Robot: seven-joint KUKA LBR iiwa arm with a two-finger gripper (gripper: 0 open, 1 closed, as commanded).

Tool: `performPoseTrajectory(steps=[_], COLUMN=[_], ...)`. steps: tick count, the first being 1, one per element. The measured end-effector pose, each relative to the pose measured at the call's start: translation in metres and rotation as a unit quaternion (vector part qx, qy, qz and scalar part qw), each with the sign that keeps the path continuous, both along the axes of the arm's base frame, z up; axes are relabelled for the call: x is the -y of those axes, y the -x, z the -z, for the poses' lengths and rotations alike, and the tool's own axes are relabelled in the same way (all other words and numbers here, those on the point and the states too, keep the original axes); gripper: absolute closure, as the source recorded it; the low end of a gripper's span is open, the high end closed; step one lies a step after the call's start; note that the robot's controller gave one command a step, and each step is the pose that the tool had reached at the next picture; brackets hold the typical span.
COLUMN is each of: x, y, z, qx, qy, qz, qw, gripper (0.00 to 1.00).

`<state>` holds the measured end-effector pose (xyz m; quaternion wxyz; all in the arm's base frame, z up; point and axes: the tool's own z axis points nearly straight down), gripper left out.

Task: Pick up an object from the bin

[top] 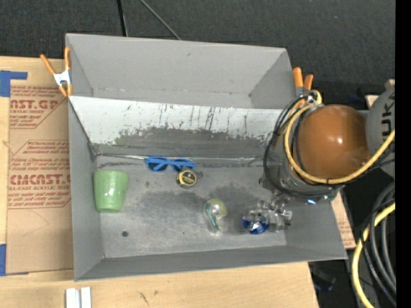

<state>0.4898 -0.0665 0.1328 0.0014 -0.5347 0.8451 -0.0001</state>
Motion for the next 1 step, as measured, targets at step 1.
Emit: performPoseTrajectory(steps=[1], x=[-0.0013], y=[-0.0011], z=[-0.0395], qx=[0.0008], qy=[0.0], qz=[0.001], qw=[1.0], gripper=[1.0])
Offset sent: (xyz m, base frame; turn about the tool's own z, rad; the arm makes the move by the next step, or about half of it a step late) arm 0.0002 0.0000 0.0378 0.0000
